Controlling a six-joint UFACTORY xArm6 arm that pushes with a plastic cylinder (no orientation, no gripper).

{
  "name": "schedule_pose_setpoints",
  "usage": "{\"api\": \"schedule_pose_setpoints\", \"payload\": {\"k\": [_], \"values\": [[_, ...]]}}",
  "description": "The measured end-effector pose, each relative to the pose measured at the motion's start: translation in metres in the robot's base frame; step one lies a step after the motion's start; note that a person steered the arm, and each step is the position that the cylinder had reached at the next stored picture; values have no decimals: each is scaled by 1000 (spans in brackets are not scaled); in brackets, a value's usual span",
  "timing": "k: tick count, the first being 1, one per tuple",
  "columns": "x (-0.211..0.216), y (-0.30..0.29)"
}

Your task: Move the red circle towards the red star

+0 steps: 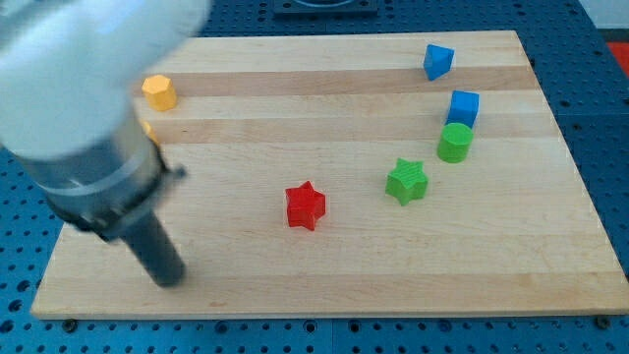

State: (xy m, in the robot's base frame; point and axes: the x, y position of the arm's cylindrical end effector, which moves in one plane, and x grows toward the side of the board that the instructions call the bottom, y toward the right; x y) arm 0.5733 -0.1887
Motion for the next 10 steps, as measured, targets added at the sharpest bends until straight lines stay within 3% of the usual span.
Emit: {"api": "schedule_pose_setpoints", "payload": {"k": [1,3,4,6,7,10], "values": [[-68,-58],[-89,-86],[-99,-80],[-95,-16],[-106,-36],[-117,22]]}}
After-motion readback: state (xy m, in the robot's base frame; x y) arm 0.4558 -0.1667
